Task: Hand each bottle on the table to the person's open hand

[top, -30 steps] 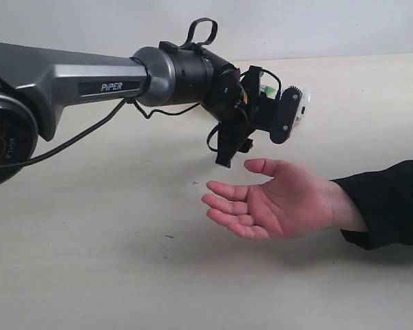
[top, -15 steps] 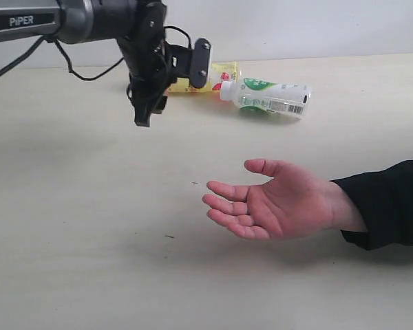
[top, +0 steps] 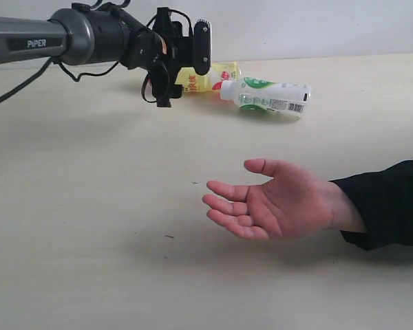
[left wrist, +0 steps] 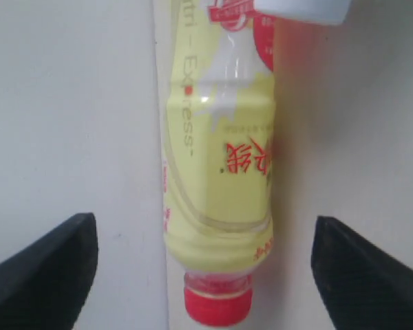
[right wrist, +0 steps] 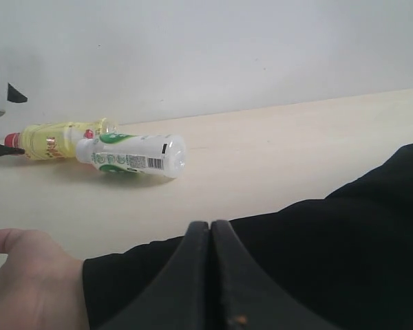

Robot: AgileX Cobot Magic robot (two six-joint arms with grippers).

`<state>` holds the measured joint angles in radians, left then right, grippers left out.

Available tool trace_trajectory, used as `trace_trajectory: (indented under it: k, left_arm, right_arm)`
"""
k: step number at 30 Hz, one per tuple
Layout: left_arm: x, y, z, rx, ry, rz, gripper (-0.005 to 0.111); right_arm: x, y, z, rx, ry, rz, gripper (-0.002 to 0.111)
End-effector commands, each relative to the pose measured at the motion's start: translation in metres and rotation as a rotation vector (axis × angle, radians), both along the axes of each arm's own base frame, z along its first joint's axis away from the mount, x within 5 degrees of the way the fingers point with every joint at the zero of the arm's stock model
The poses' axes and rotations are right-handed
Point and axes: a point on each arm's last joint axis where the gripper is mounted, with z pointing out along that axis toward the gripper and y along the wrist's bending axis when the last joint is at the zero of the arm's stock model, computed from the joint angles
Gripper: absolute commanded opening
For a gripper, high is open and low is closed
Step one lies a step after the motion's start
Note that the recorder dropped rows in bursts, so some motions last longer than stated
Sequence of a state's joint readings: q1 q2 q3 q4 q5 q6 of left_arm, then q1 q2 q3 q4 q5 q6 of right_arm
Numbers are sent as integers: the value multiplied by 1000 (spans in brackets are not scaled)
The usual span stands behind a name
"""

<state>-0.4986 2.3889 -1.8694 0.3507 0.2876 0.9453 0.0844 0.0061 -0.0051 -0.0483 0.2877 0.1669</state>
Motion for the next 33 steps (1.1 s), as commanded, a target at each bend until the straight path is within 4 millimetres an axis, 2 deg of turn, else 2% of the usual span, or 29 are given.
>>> trace_trajectory:
  k: [1,4,7,9,20,33]
  left_arm:
    - [7,-5,-13,-29,-11,1,81]
    - [10,-8,-19,-56,-23,-2,83]
    - [14,-11,-25,-83,-33,4,95]
    - [16,-12,-31,-75,-34,-2,99]
    - [26,-17,-54,-63,-35,-4,98]
    - [33,-20,-70,-61,-42,-7,98]
  right_arm:
    - [0,0,-1,-10,-6,-2,0]
    - [0,0,-1,-10,-6,-2,0]
    - [0,0,-1,-10,-6,-2,0]
    - [0,0,-1,-10,-9,-1,0]
    - [0,0,-1,-10,-9,-1,0]
    - [0,0,-1,-10,-9,-1,0]
